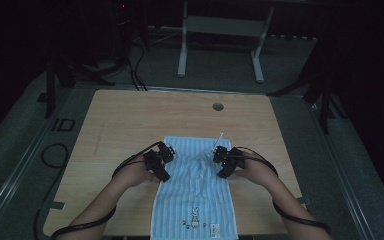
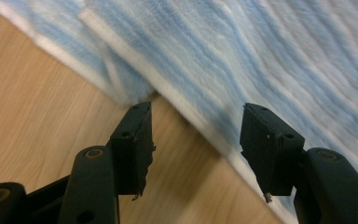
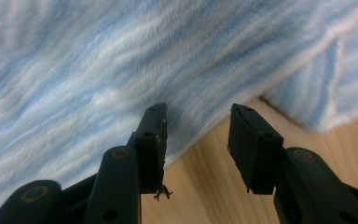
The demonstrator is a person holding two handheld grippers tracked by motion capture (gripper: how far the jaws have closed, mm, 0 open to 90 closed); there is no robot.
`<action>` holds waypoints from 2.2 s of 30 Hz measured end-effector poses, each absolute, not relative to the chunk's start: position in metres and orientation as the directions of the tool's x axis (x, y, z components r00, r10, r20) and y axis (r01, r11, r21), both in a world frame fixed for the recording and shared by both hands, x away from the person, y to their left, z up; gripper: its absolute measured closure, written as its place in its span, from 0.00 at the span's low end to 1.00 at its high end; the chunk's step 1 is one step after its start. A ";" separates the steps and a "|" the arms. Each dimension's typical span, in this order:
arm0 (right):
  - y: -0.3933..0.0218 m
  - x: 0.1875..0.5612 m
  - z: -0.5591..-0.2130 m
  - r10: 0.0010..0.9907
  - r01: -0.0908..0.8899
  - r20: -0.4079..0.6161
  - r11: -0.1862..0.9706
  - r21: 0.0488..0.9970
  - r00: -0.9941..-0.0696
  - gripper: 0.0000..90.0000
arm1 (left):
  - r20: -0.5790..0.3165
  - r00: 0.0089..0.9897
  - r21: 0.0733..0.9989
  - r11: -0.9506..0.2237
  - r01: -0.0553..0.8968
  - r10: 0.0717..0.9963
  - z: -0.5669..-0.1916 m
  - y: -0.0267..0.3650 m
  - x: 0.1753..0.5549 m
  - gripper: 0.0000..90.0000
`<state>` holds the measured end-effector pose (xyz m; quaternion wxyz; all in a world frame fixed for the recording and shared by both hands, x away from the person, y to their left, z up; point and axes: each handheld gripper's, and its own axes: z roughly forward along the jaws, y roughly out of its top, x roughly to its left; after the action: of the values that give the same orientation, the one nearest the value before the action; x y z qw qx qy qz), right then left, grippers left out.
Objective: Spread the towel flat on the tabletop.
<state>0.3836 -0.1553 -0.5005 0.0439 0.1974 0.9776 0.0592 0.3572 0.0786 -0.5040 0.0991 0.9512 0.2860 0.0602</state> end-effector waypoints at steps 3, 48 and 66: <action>-0.149 0.387 -0.512 0.384 0.380 -0.040 0.922 0.080 -0.923 0.65 | 0.045 0.833 0.202 -0.822 0.533 0.551 -0.514 0.071 0.363 0.50; -0.192 0.301 -0.452 0.285 0.268 -0.061 0.943 0.199 -0.957 0.97 | 0.059 0.883 0.311 -0.849 0.426 0.465 -0.465 0.108 0.282 0.72; -0.168 0.372 -0.516 0.359 0.358 0.005 0.929 0.099 -0.933 0.97 | 0.021 0.872 0.234 -0.851 0.471 0.489 -0.519 0.079 0.353 0.72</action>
<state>0.3718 -0.1684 -0.5156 0.0068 0.1825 0.9820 0.0491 0.3528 0.0786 -0.5189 0.1113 0.9611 0.2495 0.0399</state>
